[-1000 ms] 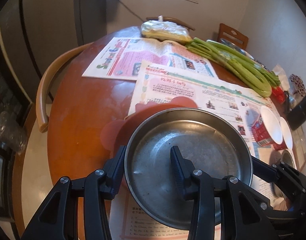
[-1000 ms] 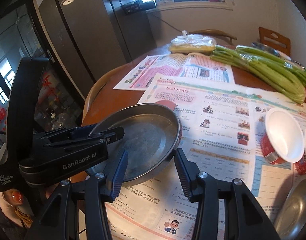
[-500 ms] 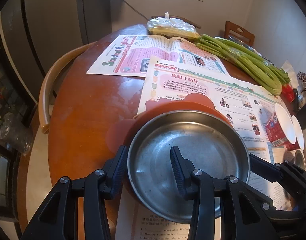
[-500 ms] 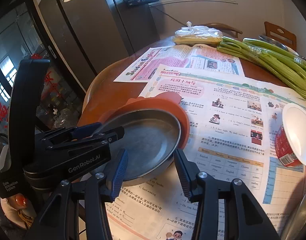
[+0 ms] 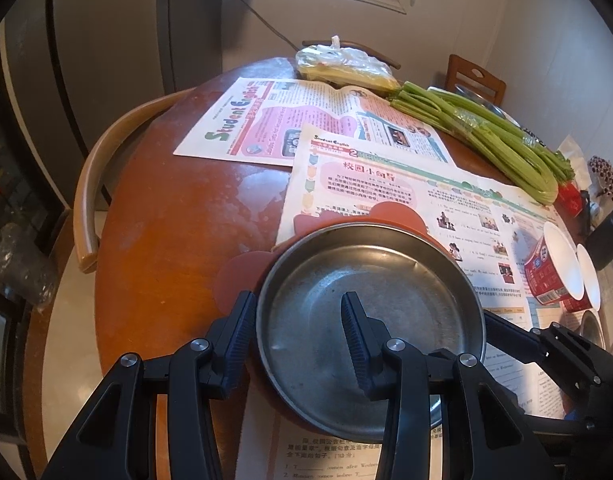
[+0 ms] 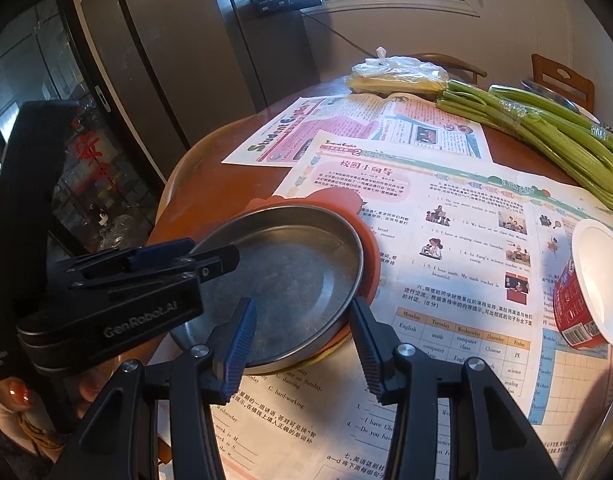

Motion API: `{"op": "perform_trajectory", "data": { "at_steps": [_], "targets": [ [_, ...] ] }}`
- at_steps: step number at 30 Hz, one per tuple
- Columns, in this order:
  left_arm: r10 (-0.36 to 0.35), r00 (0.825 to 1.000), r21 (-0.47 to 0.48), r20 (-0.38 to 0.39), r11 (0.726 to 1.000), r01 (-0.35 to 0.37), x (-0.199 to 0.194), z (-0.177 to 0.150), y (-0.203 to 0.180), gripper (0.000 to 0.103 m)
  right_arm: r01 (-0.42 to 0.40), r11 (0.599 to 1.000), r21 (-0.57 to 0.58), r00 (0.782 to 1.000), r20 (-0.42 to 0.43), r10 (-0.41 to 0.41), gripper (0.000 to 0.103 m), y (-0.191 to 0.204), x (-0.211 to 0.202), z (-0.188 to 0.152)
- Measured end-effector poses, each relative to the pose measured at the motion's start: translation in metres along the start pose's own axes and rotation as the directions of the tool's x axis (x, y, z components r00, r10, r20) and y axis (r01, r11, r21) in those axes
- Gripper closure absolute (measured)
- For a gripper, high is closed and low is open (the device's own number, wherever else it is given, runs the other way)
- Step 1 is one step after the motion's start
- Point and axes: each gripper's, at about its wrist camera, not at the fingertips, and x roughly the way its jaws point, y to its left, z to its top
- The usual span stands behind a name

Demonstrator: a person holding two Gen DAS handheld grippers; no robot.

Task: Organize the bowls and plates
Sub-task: 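Lower the steel tray onto the orange plate with the left gripper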

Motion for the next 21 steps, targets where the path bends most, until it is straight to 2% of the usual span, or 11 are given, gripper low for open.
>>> {"op": "perform_trajectory", "data": {
  "at_steps": [7,11,15,21],
  "targets": [
    [-0.005,1.000,-0.043,0.015,0.999,0.006,-0.009,-0.001,0.018,0.053,0.081,0.993,-0.083,0.996,0.033,-0.078,0.054,0.008,0.002,0.002],
    [-0.045,0.999,-0.109,0.013,0.993,0.046,-0.015,-0.006,0.035,0.042,0.059,0.996,-0.073,0.995,0.089,-0.052,0.054,0.003,-0.014,0.003],
    [-0.085,0.996,-0.150,-0.004,0.985,0.084,-0.013,-0.012,0.046,0.038,0.004,1.000,-0.008,0.992,0.123,-0.003,0.052,-0.012,-0.030,0.005],
    [-0.132,0.990,-0.169,-0.051,0.978,0.122,0.003,-0.015,0.043,0.038,-0.040,0.991,0.128,0.998,0.050,0.033,0.050,-0.040,-0.021,0.000]
  ]
}}
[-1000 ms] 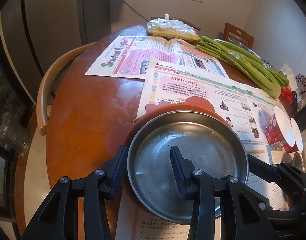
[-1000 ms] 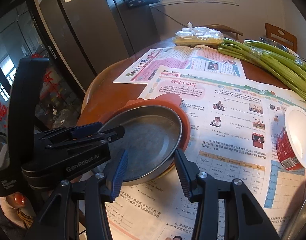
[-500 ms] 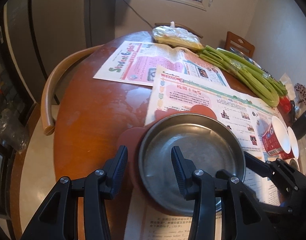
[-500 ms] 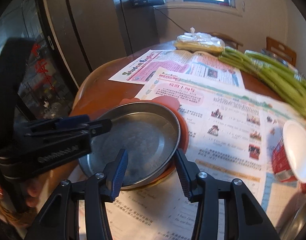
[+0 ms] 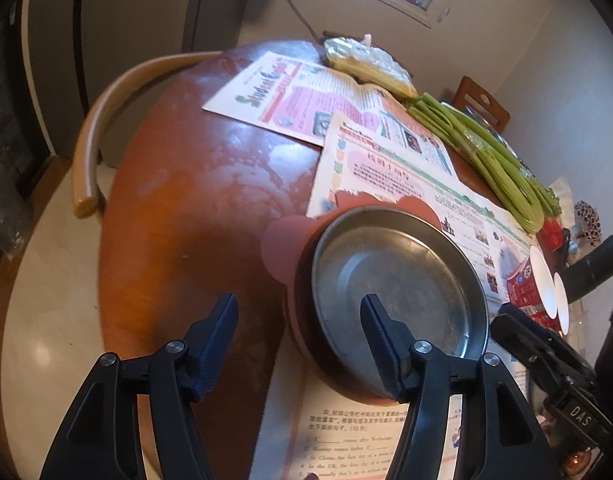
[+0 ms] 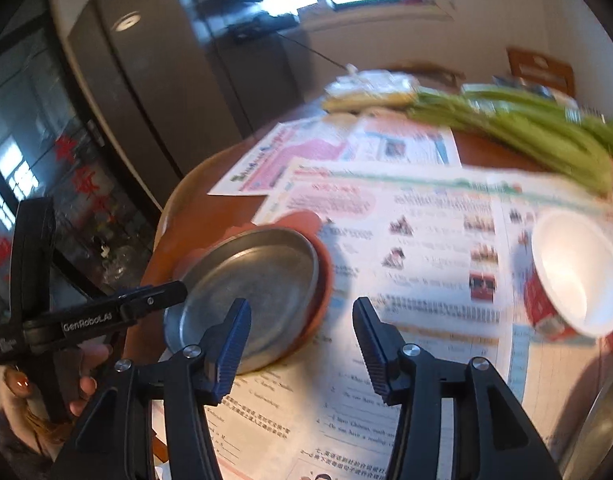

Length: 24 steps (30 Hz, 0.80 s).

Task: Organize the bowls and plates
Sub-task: 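Lower the steel tray onto the orange plate with the left gripper, then open the left gripper to release the steel tray rim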

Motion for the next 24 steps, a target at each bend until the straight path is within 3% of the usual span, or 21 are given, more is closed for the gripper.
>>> {"op": "perform_trajectory", "data": {
  "at_steps": [7,15,17,24],
  "targets": [
    [0.010,1.000,0.032,-0.018,0.999,-0.010,0.013,0.000,-0.013,0.038,-0.036,0.999,0.018,0.997,-0.074,0.037,0.050,0.001,0.018,-0.007],
    [0.055,0.998,0.123,-0.022,0.991,-0.052,0.026,0.001,-0.045,0.038,-0.031,0.999,-0.026,0.996,-0.080,0.029,0.050,0.008,0.024,-0.010],
    [0.064,0.998,0.136,-0.020,0.989,-0.060,0.028,0.003,-0.051,0.038,0.000,0.999,-0.042,0.997,-0.083,-0.004,0.048,0.007,0.026,-0.012],
    [0.042,0.998,0.163,-0.041,0.986,-0.034,0.043,0.013,-0.071,0.038,0.023,1.000,-0.010,0.997,-0.067,-0.024,0.048,-0.013,0.024,-0.005]
  ]
}}
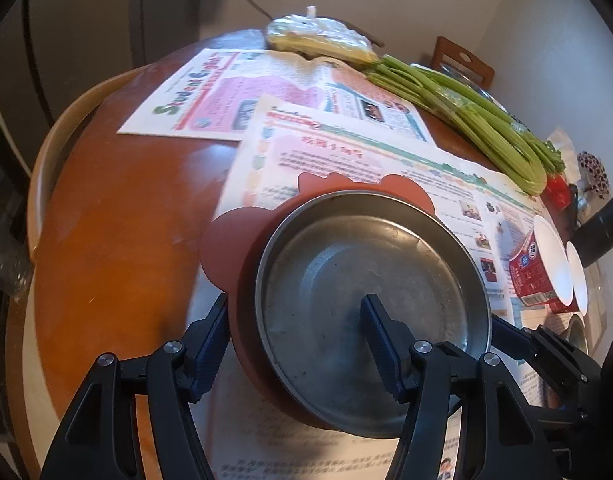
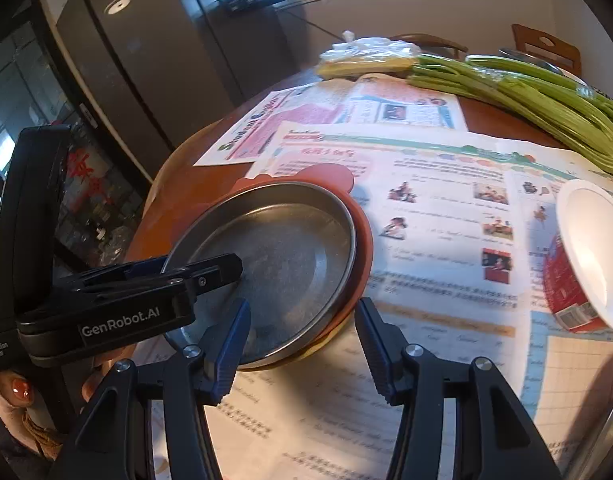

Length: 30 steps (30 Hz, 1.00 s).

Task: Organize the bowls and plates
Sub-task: 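Open the left gripper to release the steel tray rim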

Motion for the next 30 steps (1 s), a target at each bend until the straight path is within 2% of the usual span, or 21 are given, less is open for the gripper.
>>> {"op": "perform_trajectory", "data": {
  "at_steps": [9,17,23,26,30],
  "targets": [
    [0.000,1.000,0.033,-0.009,0.999,0.000,0.018,0.017,-0.028,0.038,0.037,0.997,0.063,0.999,0.023,-0.038,0.048,-0.031,-0.005,0.012],
    [-0.001,1.000,-0.008,-0.002,1.000,0.001,0.015,0.016,-0.021,0.038,0.031,0.997,0.068,0.999,0.043,-0.034,0.048,-0.035,-0.007,0.013],
    [0.097,0.989,-0.017,0.112,0.995,-0.096,-0.013,0.010,-0.017,0.037,0.048,0.998,0.049,0.992,0.118,-0.053,0.048,-0.029,-0.032,0.014],
    [0.096,0.983,-0.012,0.154,0.995,-0.096,-0.031,0.004,-0.025,0.036,0.051,0.998,0.032,0.985,0.164,-0.055,0.048,-0.025,-0.050,0.014],
    [0.101,0.963,0.008,0.251,0.994,-0.106,-0.063,-0.006,-0.046,0.036,0.075,0.997,-0.002,0.968,0.241,-0.073,0.048,-0.017,-0.082,0.012]
  ]
}}
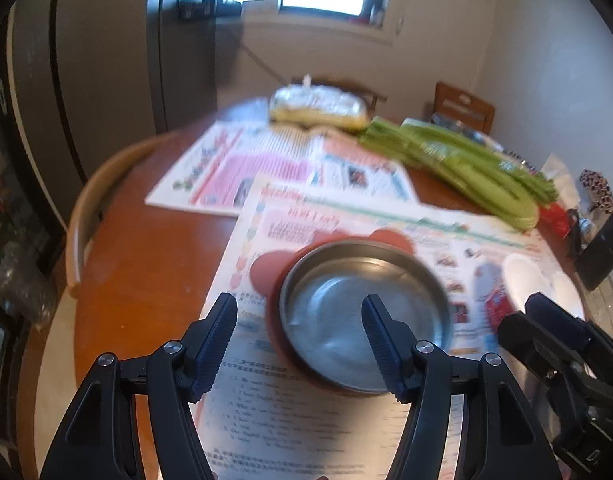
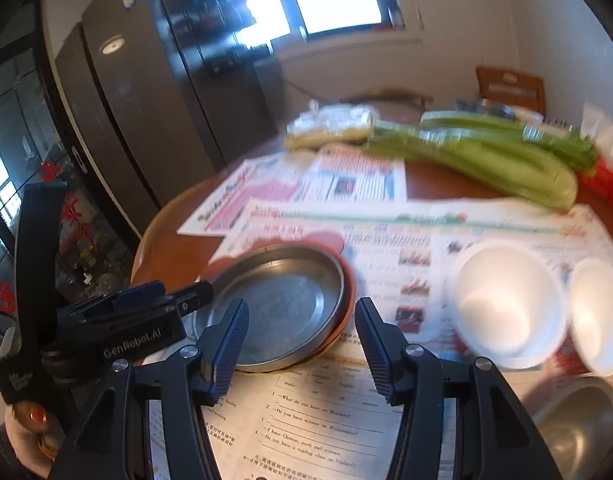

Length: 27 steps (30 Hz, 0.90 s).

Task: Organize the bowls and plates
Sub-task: 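Open the left gripper to release the steel tray rim, then move the left gripper over to the deep steel bowl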

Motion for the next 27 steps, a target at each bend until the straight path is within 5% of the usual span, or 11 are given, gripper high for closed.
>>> {"op": "perform_trajectory", "data": {
  "at_steps": [13,27],
  "targets": [
    [-0.146,0.985,0.077,0.096,0.987,0.139,-0.070,-0.009,-0.074,0.036,0.076,0.996,-0.053,0.966,0.250,-0.061,0.045,-0.021,-0.127,0.000],
    [-0.235,0.969,0.163,0.072,0.962,0.221,-0.089,-0.029,-0.147,0.036,0.257,0.960,0.114,0.946,0.173,-0.274,0.045,-0.113,-0.184,-0.037]
  ]
}}
